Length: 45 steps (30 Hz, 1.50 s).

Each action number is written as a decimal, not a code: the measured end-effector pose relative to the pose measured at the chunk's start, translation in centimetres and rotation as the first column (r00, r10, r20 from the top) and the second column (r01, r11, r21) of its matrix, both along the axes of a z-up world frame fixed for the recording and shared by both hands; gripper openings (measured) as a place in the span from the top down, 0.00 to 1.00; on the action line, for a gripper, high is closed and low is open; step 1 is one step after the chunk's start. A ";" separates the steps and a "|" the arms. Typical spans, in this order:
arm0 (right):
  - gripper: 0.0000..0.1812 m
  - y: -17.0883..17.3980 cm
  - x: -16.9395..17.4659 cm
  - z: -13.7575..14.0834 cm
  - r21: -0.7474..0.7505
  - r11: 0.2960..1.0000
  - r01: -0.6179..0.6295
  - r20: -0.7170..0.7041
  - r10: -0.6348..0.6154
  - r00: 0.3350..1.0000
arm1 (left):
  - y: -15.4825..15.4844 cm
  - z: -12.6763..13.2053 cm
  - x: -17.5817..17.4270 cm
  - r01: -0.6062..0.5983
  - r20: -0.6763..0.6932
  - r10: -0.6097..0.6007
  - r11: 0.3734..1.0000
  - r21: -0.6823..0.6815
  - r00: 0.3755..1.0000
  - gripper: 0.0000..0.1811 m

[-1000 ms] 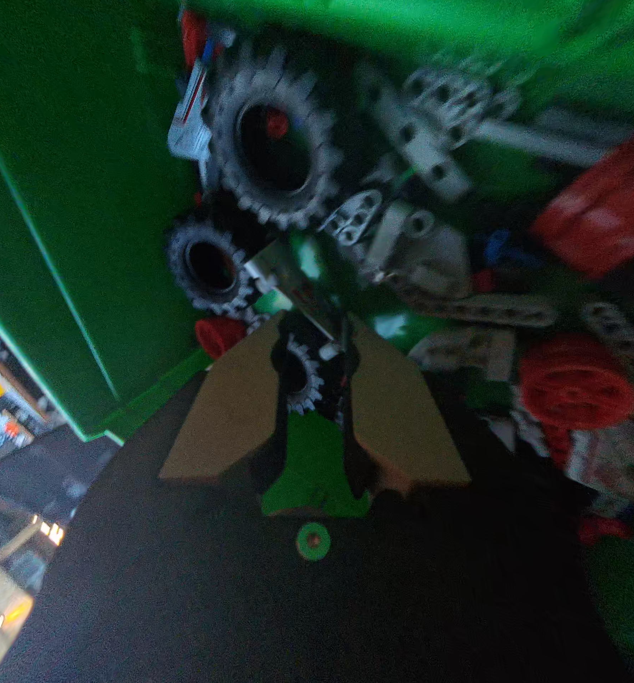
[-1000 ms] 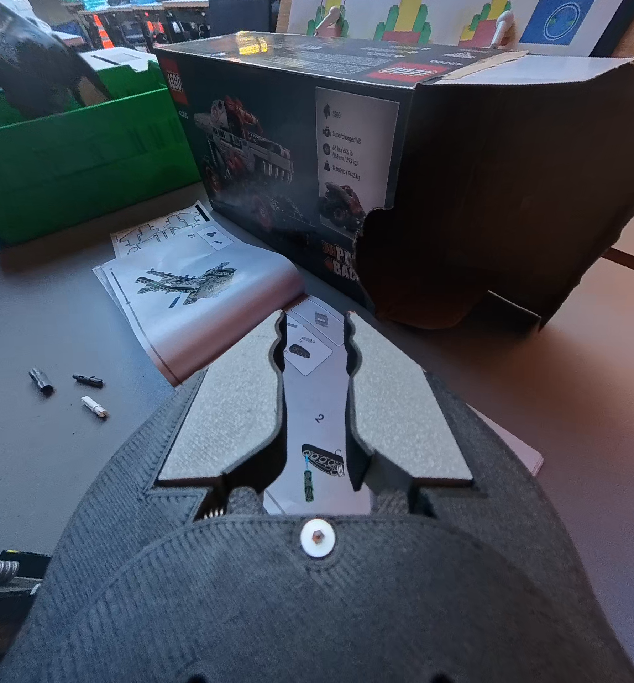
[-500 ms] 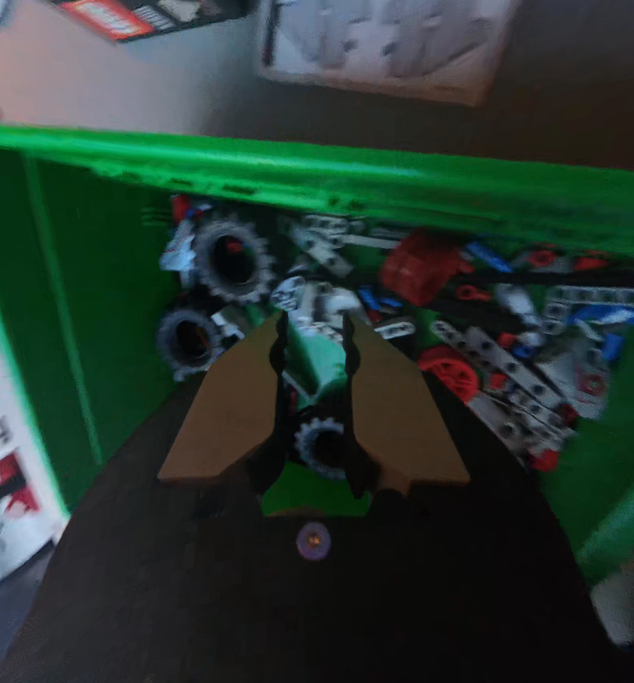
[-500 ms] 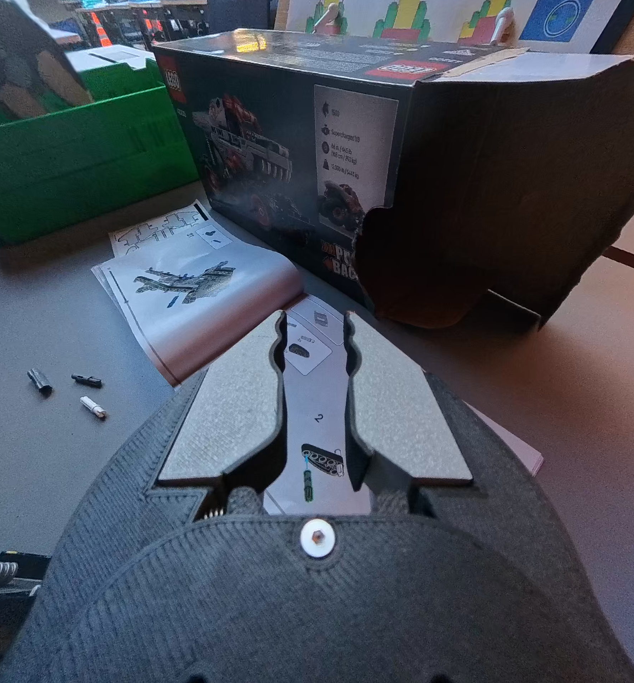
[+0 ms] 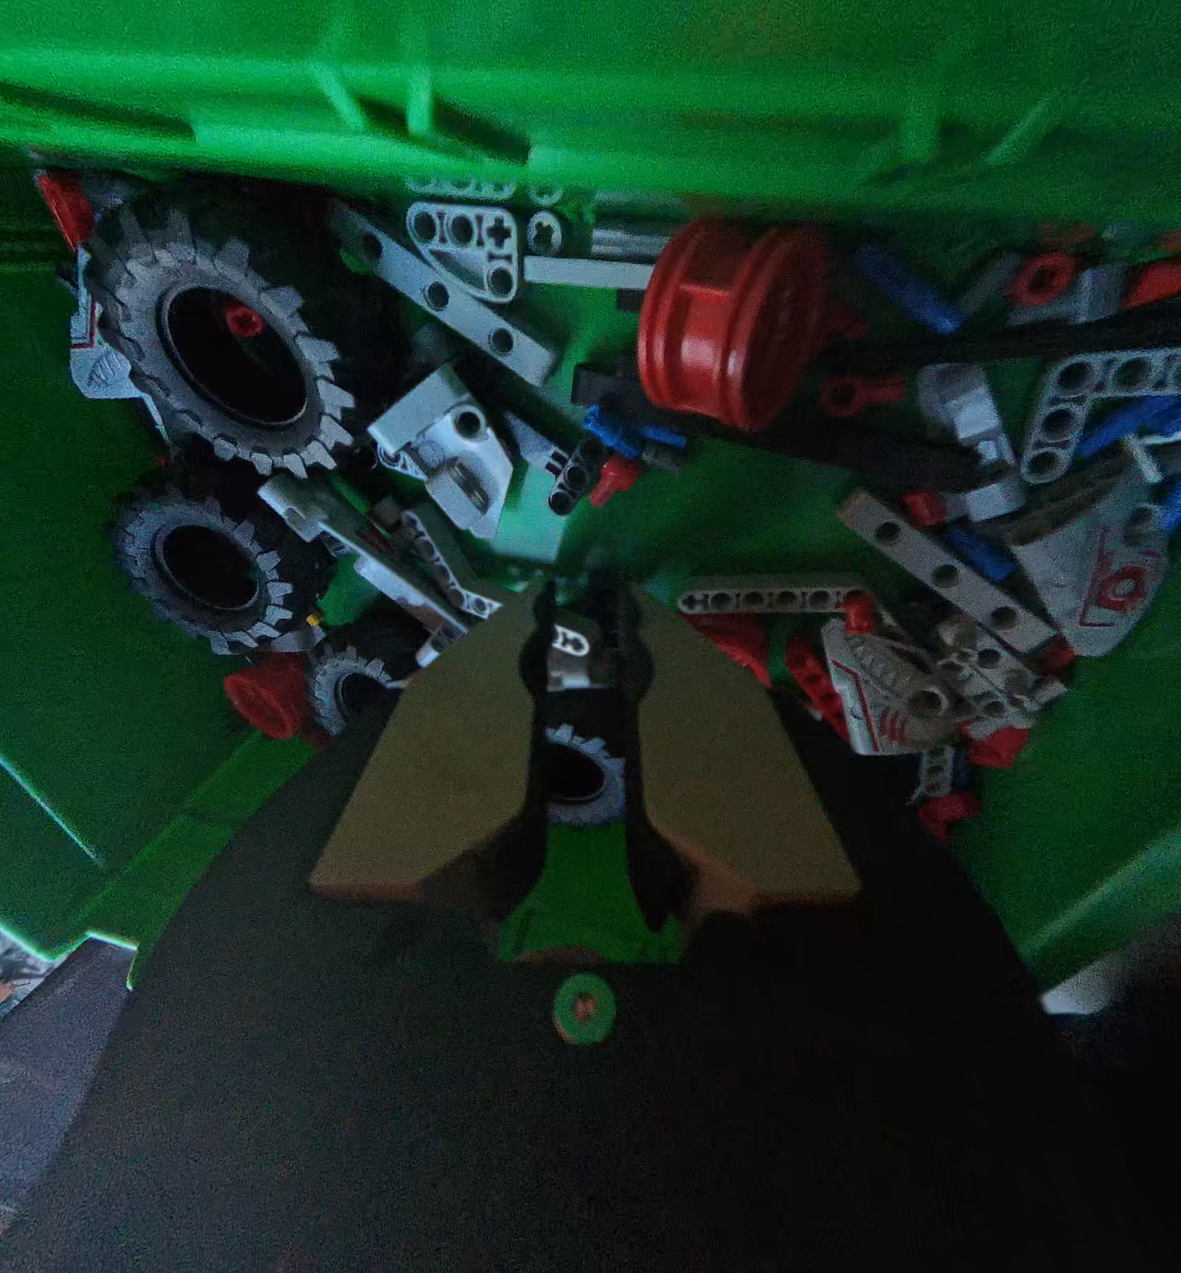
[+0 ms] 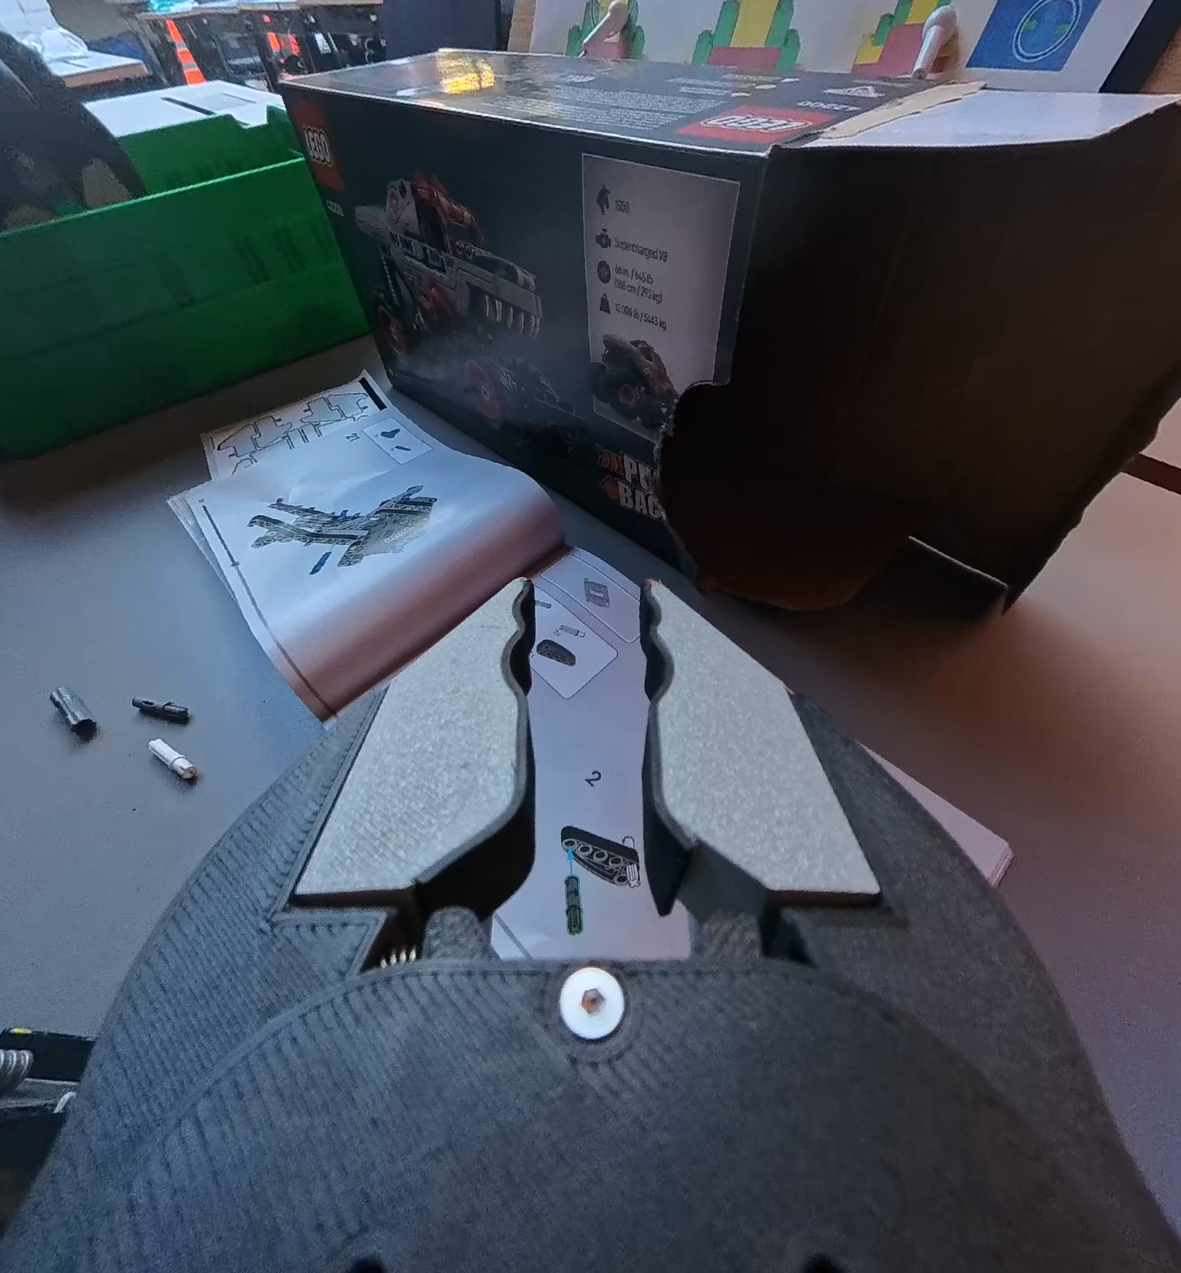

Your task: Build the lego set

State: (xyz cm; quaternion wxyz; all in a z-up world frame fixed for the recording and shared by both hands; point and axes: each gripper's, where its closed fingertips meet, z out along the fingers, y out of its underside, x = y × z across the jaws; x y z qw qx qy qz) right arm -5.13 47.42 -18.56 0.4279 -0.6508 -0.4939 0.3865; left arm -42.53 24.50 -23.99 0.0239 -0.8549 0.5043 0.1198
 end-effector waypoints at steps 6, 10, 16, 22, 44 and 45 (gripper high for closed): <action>0.84 0.1 0.0 0.0 -0.001 1.000 0.004 -0.002 -0.004 1.000 | 0.3 -0.1 0.3 0.010 0.028 -0.011 1.000 0.015 1.000 0.96; 0.84 0.1 0.0 0.0 0.000 1.000 0.005 -0.001 -0.005 1.000 | 0.6 -0.1 0.4 -0.005 0.048 0.004 1.000 0.018 0.999 0.96; 0.85 0.1 0.1 0.1 -0.005 1.000 0.004 -0.005 -0.004 1.000 | 1.3 0.9 1.8 0.049 0.098 -0.057 0.995 0.086 0.994 0.96; 0.85 0.1 0.0 0.1 -0.006 1.000 0.002 -0.006 -0.002 1.000 | 1.2 3.3 6.6 0.103 0.307 -0.147 0.983 0.153 0.940 0.91; 0.85 0.2 0.1 0.0 -0.016 1.000 0.008 -0.008 -0.008 1.000 | 1.8 0.1 4.4 0.136 -0.029 -0.133 0.978 0.161 0.991 1.00; 0.84 0.2 0.1 0.1 -0.016 1.000 0.009 -0.009 -0.009 1.000 | 2.0 -0.1 2.8 0.119 -0.107 -0.102 0.979 0.166 0.989 1.00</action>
